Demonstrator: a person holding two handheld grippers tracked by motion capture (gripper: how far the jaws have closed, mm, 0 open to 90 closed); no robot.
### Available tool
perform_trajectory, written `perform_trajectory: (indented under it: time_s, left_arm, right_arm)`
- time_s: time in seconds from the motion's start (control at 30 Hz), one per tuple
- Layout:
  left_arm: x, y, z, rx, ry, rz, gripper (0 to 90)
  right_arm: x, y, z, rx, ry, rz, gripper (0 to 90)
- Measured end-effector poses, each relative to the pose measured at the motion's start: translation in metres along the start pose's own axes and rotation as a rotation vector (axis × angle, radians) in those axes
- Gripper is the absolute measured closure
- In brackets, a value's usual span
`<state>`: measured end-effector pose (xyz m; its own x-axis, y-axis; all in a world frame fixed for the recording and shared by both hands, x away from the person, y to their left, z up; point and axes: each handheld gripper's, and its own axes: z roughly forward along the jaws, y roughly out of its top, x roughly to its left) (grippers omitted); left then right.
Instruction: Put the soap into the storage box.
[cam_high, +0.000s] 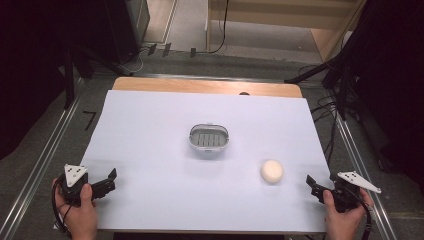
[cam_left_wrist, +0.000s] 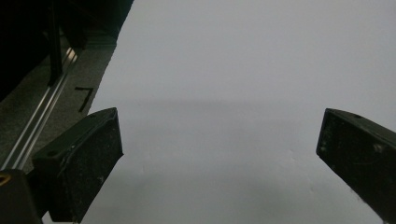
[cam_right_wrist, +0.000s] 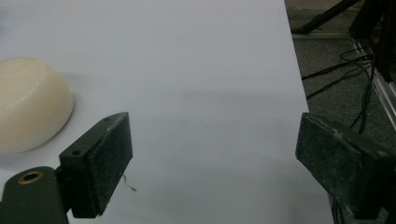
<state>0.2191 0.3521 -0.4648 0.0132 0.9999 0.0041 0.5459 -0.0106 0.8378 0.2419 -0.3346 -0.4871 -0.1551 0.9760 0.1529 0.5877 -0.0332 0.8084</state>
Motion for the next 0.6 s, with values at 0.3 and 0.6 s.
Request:
perform_trajectory:
  time_s: [0.3,0.6]
  left_arm:
    - [0.001,0.000,0.000,0.008,-0.008,-0.007,0.9]
    - [0.000,0.000,0.001,0.006,-0.007,0.001,0.9]
  right_arm:
    - [0.002,0.001,-0.002,0.004,0.029,0.022,11.5]
    - [0.016,0.004,0.001,0.018,0.055,0.000,11.5]
